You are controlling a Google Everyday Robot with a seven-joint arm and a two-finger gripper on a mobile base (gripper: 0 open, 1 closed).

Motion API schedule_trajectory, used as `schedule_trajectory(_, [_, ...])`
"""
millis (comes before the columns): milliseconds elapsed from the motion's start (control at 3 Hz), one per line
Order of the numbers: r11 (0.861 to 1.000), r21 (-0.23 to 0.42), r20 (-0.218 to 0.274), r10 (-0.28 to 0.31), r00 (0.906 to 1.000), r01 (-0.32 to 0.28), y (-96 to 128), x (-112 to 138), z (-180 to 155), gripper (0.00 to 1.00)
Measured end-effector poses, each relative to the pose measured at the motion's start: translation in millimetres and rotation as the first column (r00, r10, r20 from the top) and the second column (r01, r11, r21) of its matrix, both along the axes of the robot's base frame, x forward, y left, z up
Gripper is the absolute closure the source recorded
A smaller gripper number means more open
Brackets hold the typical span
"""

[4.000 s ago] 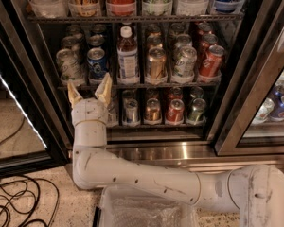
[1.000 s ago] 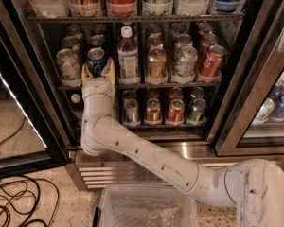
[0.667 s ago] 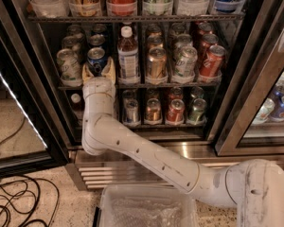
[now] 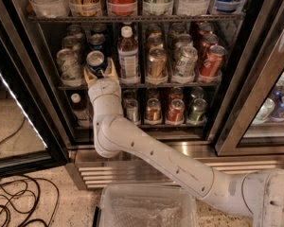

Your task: Pick pepsi can from middle shelf of fridge

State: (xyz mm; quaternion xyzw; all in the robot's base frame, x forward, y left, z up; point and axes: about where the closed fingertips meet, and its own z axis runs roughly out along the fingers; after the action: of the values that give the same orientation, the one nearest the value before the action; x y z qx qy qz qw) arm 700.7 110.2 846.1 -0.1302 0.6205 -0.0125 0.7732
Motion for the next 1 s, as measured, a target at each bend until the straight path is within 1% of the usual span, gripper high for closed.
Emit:
schedule_trajectory(333, [1.000, 0.000, 0.000, 0.000, 1.0000, 0.000, 0.0, 0.5, 2.2, 1.00])
schedule_trajectory(667, [0.997, 0.011, 0.011, 0.074, 0.9972, -0.074, 2.6, -20.7, 31.9, 1.00])
schedule_trajectory(1000, [0.979, 0.024, 0.029, 0.203, 0.9787, -0.204, 9.3, -59.8, 84.2, 1.00])
